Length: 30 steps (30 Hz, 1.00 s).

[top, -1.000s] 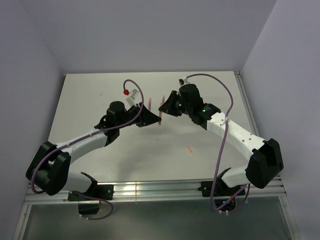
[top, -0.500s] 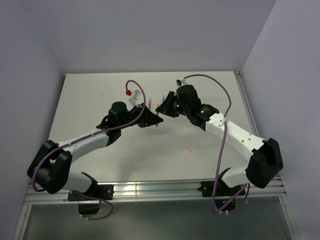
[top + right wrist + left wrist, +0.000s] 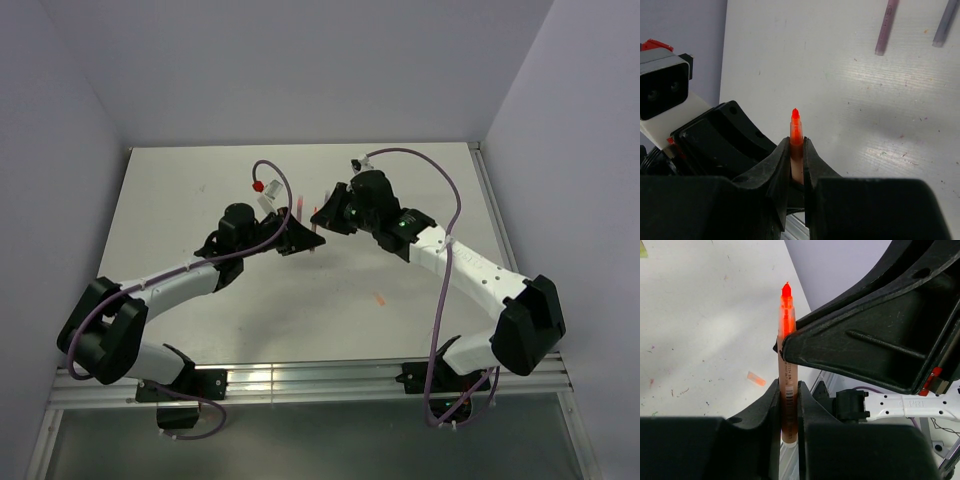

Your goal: Insert the pens into the pen caps

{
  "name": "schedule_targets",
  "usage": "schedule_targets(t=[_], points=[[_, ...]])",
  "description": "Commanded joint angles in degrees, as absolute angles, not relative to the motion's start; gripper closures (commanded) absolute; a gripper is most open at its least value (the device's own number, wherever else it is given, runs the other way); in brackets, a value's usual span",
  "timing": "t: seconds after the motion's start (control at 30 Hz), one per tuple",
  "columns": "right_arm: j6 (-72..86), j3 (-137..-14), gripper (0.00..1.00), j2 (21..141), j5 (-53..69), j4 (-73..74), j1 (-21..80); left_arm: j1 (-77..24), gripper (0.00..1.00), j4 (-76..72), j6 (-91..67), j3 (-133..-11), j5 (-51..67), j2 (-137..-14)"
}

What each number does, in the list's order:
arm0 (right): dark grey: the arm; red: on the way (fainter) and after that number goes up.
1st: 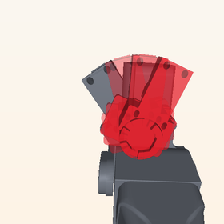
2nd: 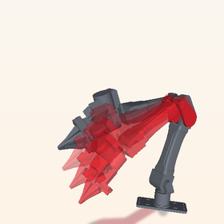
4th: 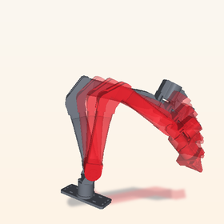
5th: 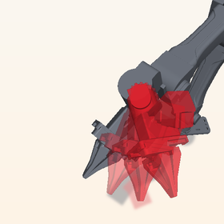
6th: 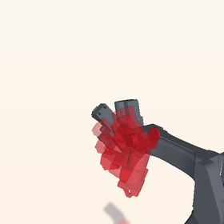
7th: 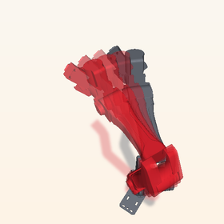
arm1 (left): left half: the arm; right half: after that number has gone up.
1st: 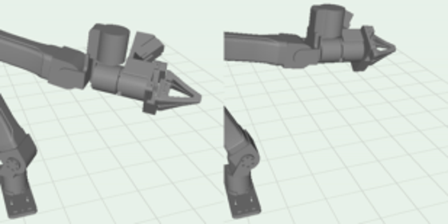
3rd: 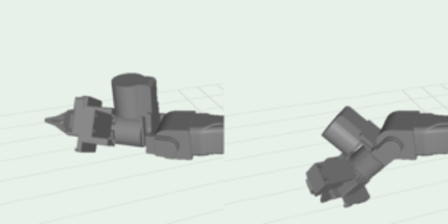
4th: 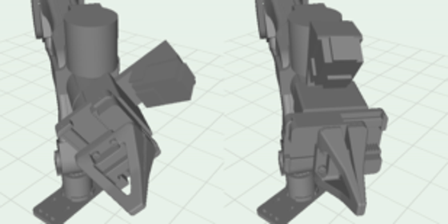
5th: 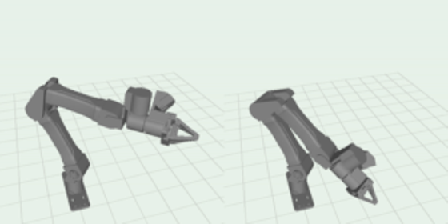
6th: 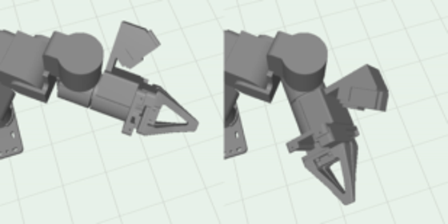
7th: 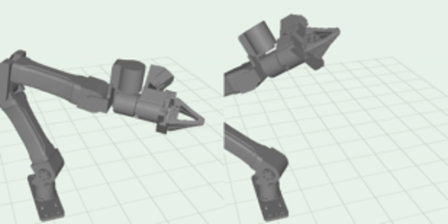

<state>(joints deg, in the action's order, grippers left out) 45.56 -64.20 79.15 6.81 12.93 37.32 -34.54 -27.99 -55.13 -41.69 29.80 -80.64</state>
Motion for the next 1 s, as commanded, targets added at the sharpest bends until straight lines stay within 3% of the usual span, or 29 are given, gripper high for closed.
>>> schedule_targets(t=[0.0, 0.07, 0.1, 0.2, 0.27, 0.57, 0.97], points=[[44.2, -66.9, 0.97, 78.1, 4.7, 11.7, 38.4, -34.9, 1.00, -30.5, -54.3, -43.1, 30.6, -80.2], [43.9, -66.5, 0.87, 76.9, 3.3, 12.5, 38.5, -34.9, 1.00, -30.2, -54.2, -42.7, 29.9, -79.4], [43.4, -66.4, 0.74, 76.4, 2.7, 12.7, 38.5, -34.9, 1.00, -29.8, -54.1, -42.5, 29.6, -79.2], [42.3, -66.2, 0.57, 74.2, 0.6, 14.0, 38.6, -34.9, 1.00, -26.9, -52.8, -42.8, 28.0, -78.0], [41.8, -66.0, 0.52, 72.3, -1.1, 15.1, 38.6, -34.9, 1.00, -24.7, -51.6, -43.1, 26.5, -77.3], [37.9, -63.0, 0.52, 62.9, -14.2, 27.7, 38.4, -35.0, 1.00, -12.8, -45.5, -44.0, 26.4, -70.7], [43.7, -40.2, 0.51, 54.9, -18.2, 35.1, 38.3, -35.0, 1.00, 14.4, -30.5, -54.9, 35.2, -54.9]])
